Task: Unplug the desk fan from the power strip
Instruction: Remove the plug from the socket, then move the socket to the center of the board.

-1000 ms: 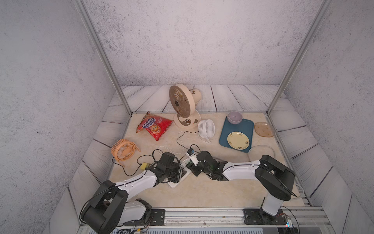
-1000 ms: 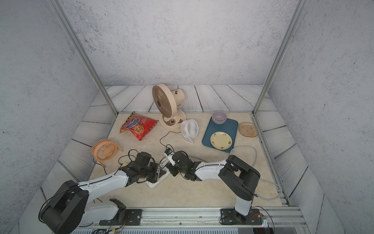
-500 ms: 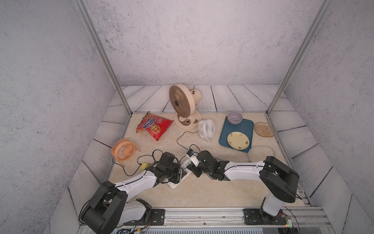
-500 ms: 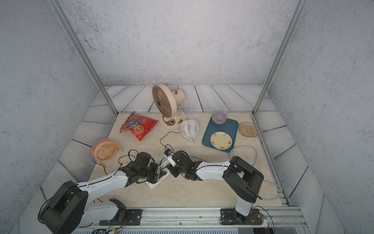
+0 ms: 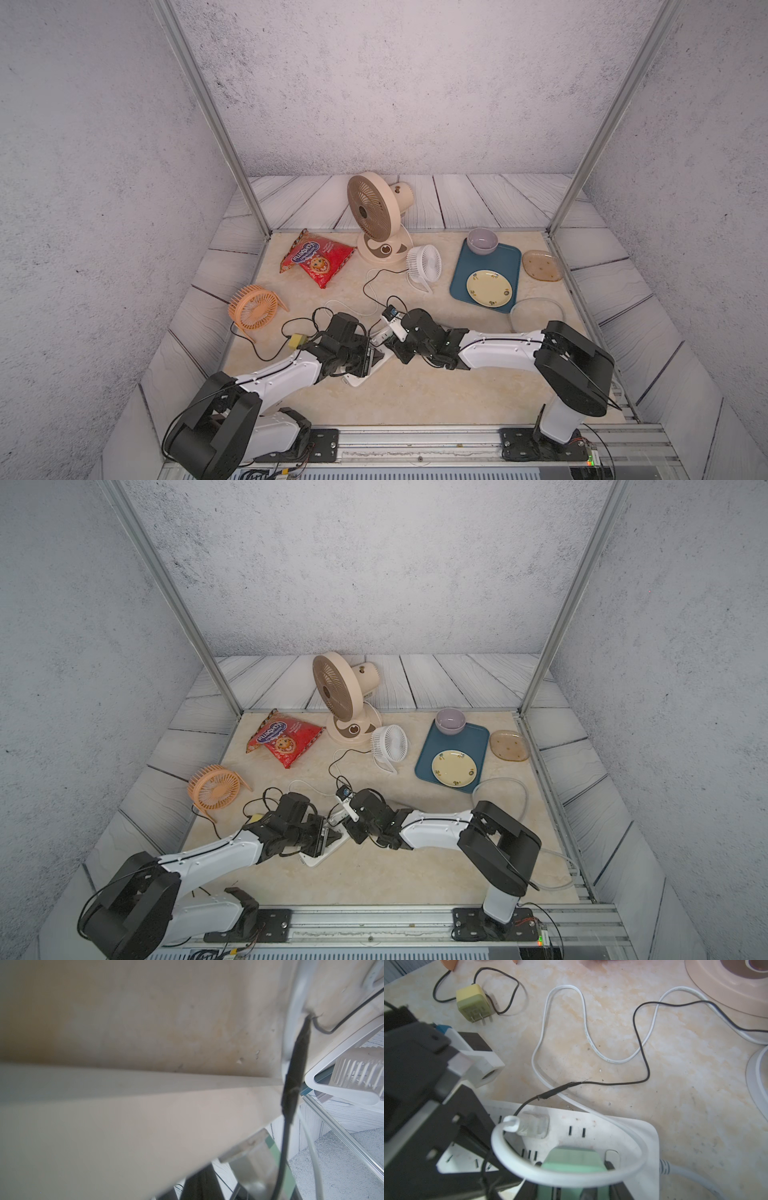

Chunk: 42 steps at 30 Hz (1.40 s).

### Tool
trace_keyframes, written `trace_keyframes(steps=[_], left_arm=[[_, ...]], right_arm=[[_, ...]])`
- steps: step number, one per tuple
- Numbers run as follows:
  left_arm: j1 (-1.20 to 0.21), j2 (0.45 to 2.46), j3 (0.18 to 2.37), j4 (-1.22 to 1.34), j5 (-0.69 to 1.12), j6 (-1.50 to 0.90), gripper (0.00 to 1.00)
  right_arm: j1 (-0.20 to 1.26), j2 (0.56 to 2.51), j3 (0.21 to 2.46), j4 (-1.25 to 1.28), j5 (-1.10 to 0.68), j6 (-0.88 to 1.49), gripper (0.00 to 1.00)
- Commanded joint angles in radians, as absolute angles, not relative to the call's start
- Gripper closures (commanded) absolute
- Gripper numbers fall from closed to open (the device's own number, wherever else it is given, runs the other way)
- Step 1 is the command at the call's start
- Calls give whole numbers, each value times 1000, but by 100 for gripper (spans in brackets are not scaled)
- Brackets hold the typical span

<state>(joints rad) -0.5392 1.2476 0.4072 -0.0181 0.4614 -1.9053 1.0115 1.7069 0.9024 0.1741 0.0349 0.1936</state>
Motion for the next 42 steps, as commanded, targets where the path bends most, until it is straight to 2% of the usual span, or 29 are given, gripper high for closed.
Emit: trace_keyframes(steps=[1,4,8,16,22,29,35,42], left_arm=[[-511,1325,268,-442,229,-1916,100],[-509,1325,268,-440,229,-1915,100],[-506,1322,266,-443,229,-1912,100],[-505,1320,266,-447,230,-1908,100],[-503,1310,269,-456,226,-1905,100],[-491,1307,277,-468,219,-1889,100],[-486,1296,276,-480,218,-1884,100],[-486,1290,275,-485,225,-1888,100]], right_arm=[[993,1621,906,353,38,246,100],[990,1629,958,242,39,242,100],[982,1633,950,282,18,261,100],[984,1605,973,176,1,185,100],[984,1548,1009,-31,-78,137,100],[982,1546,1155,-425,-267,105,100],[956,1576,1296,-616,-244,159,100],[848,1687,1536,-726,-255,182,100]])
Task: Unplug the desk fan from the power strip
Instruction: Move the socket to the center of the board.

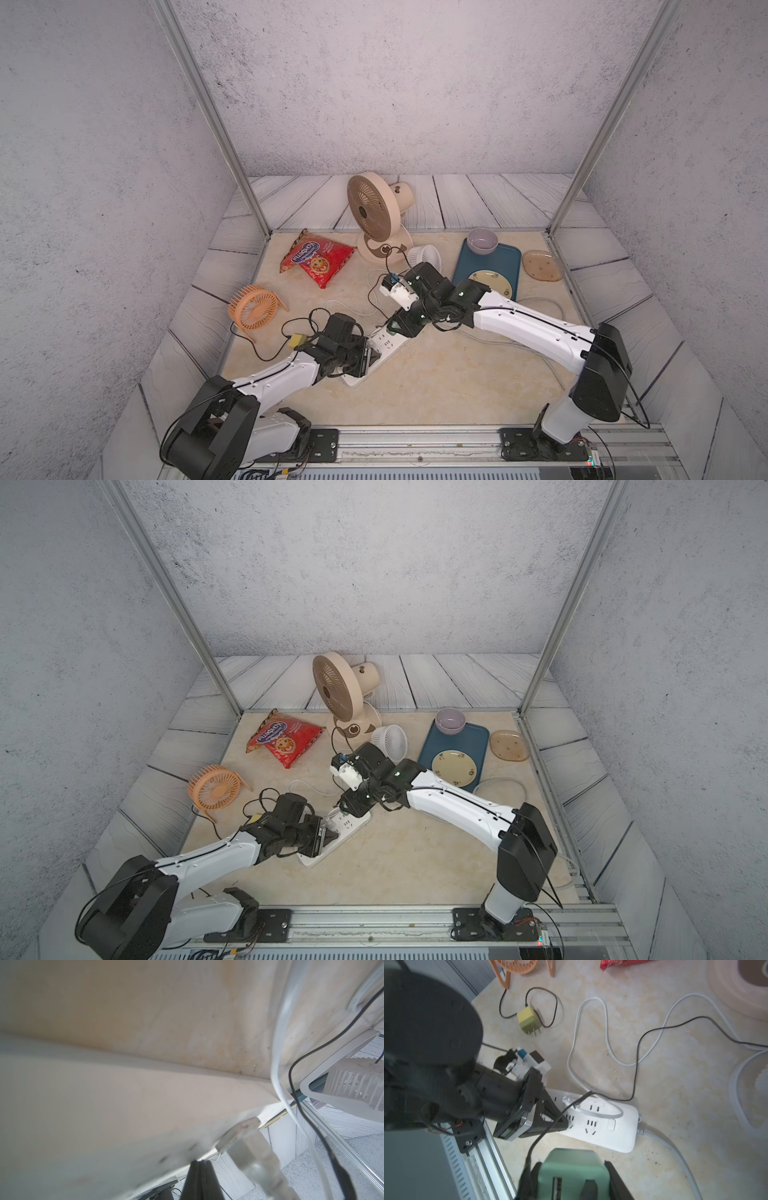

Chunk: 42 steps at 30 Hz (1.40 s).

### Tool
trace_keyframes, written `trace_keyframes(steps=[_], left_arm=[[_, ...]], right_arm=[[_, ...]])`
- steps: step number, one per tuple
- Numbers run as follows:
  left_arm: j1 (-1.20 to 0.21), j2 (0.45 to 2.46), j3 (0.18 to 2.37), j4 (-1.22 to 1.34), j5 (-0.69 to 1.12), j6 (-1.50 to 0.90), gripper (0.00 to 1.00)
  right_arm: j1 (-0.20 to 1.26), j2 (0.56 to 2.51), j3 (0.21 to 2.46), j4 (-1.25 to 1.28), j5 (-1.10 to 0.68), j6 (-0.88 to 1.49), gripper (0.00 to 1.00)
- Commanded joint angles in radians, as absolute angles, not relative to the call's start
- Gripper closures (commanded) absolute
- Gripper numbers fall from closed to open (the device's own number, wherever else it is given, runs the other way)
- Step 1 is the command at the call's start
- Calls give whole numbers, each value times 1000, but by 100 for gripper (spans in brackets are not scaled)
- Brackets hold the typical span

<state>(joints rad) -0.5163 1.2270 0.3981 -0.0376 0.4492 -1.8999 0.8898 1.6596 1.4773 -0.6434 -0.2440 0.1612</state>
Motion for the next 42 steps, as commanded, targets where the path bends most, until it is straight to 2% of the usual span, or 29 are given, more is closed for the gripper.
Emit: trace_keyframes(steps=[1,10,17,20,26,36,42], left_arm=[[-486,1288,275,-487,225,-1890,100],[-487,1261,278,-517,215,-1899,100],[-488,1245,313,-566,198,-1900,100],[-488,1246,319,-573,196,-1901,100],[-488,1230,338,-588,184,-1897,98],[-491,1163,495,-736,74,-1799,93],[-498,1102,564,-817,12,-1785,91]], right_arm=[[825,1697,1561,-734,-250,188,100],[545,1662,1686,-755,-208,237,100],[338,1578,1593,-752,-148,307,100],[325,1565,1497,-735,-151,311,100],[345,1679,1368,-661,-336,376,100],[376,2003,1501,-723,-403,418,100],[381,2130,1603,-812,-403,383,91]])
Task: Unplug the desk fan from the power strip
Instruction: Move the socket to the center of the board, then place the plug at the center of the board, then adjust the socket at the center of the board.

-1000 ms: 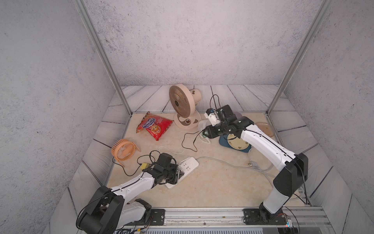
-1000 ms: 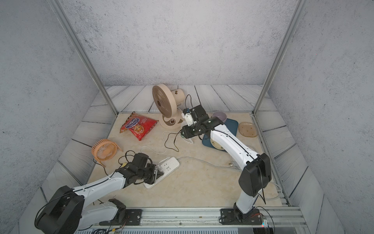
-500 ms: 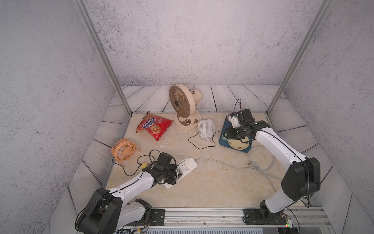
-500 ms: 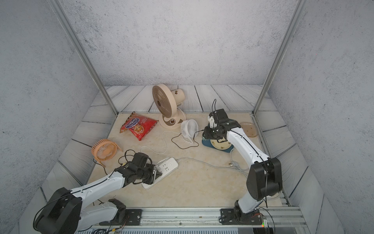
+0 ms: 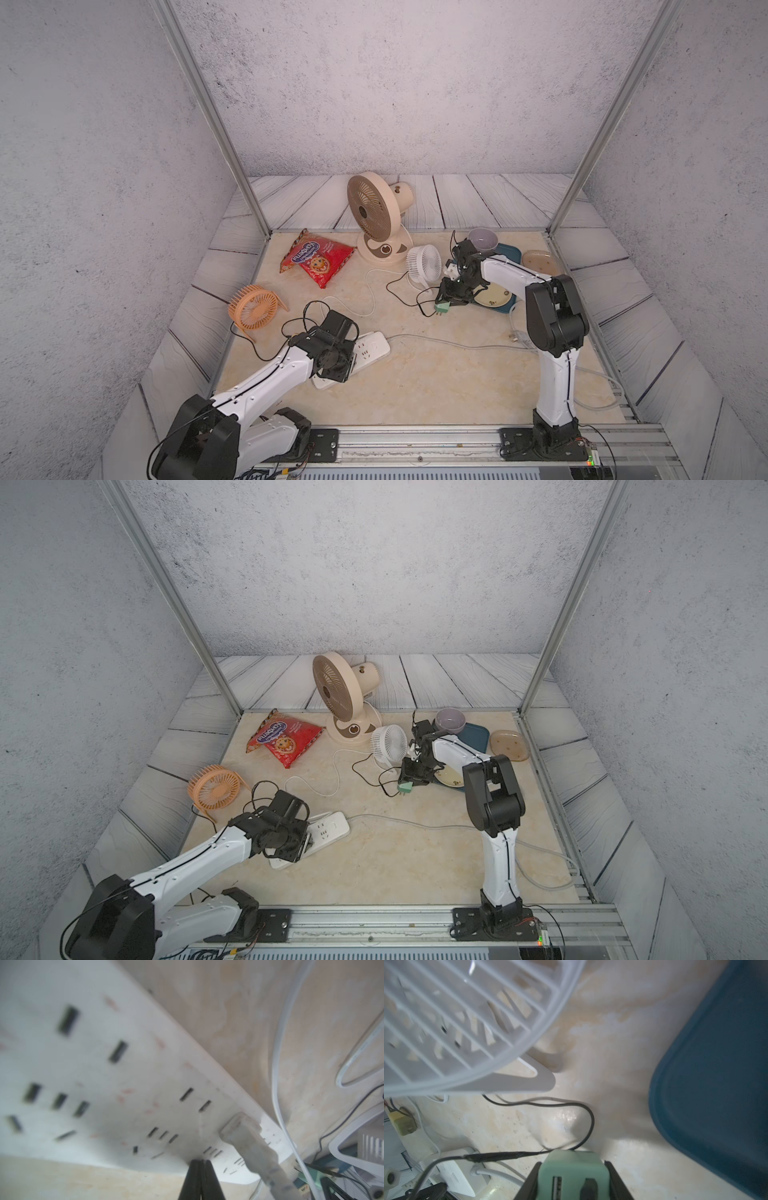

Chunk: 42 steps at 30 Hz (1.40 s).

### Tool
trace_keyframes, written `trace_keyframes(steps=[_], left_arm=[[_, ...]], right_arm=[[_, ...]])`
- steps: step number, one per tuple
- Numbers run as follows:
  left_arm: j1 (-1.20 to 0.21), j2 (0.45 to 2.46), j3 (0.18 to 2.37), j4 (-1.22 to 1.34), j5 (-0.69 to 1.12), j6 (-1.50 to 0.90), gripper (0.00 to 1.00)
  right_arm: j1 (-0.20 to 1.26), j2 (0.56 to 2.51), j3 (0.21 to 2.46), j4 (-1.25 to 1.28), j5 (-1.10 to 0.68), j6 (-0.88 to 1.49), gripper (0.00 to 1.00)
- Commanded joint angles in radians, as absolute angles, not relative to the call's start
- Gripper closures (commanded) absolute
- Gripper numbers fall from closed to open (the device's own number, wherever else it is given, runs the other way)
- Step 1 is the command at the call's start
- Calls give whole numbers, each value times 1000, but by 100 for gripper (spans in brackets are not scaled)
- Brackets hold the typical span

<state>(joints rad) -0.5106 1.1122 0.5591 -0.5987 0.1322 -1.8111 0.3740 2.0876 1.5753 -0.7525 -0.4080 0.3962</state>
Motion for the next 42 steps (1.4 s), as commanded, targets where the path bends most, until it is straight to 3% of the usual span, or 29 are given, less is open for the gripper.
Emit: trace_keyframes(steps=[1,10,19,28,35,42], left_arm=[[-499,1090,572,-833,4,-1785,91],[-496,918,649,-1018,-124,-1746,91],[-429,787,771,-1168,-307,-1588,77],[-212,838,785,-997,-243,-1284,68],[-72,956,725,-806,-127,-1067,68],[-16,1054,662,-701,-48,-1003,68]], right_arm=[[380,2147,1622,-827,-397,382,88],[379,2206,1742,-930,-333,358,57],[372,2117,1807,-1004,-300,346,37],[357,1936,1752,-1066,-276,311,34],[392,1662,1439,-932,-327,358,34],[497,1480,1160,-826,-319,460,36]])
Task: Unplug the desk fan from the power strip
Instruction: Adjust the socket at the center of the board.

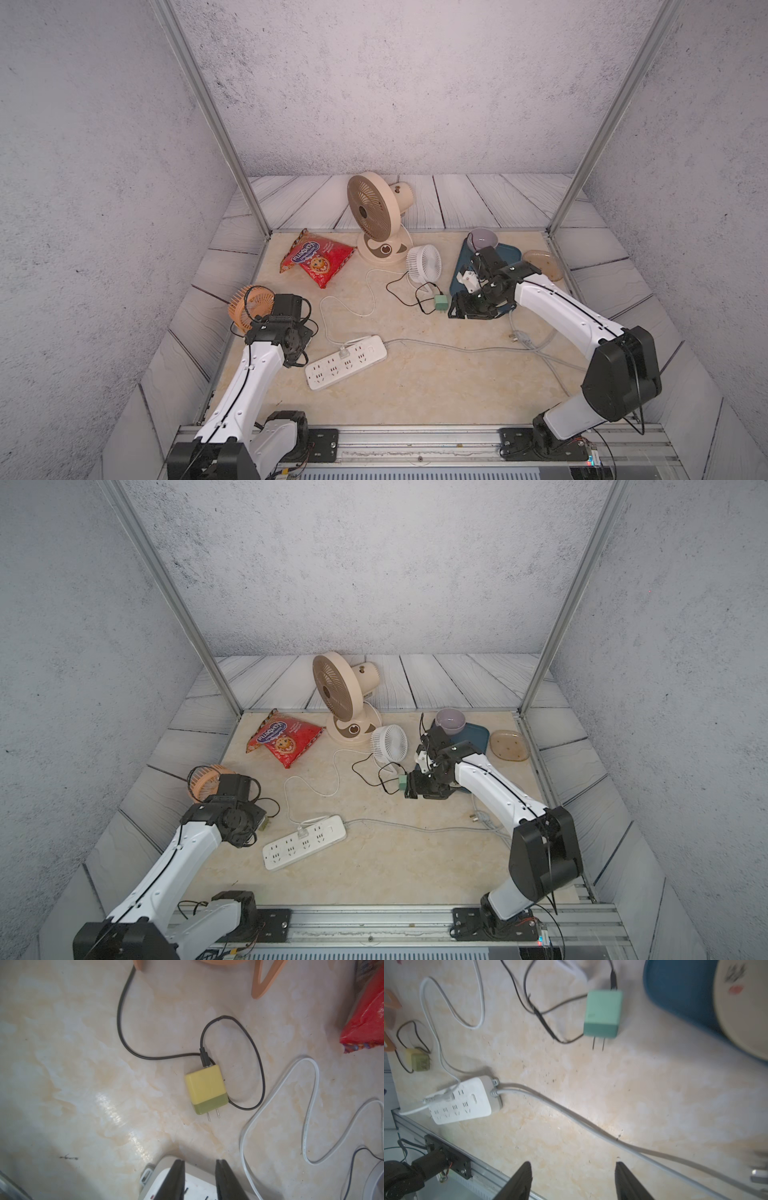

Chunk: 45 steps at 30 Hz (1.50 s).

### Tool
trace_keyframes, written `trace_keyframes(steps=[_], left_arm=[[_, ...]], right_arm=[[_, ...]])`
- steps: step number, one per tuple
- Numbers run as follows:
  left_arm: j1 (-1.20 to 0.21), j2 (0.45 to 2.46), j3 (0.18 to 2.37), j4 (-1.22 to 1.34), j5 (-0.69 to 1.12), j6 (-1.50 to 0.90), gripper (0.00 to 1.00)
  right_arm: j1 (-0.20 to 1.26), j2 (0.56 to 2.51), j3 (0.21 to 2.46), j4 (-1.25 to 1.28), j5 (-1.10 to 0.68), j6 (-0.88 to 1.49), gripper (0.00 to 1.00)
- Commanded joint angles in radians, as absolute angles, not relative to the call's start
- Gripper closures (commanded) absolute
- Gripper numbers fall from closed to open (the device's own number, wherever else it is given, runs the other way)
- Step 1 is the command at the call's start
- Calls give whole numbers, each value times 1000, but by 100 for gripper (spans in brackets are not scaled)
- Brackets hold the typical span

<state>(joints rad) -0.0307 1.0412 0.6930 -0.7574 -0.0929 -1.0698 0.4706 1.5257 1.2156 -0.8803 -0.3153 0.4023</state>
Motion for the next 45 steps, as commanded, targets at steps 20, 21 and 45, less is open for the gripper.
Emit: trace_keyframes(steps=[20,21,45], left_arm=[[-63,1038,457,-689,129,-1118,71],[-83,1032,450,-688,136,-1131,72],[-523,894,684,-954,-102,-1347,73]], right_arm=[[690,1413,1068,-686,-316,533,38],[694,1412,1070,-685,-316,534,38],[1070,1560,1041,-172,-196,304,41]])
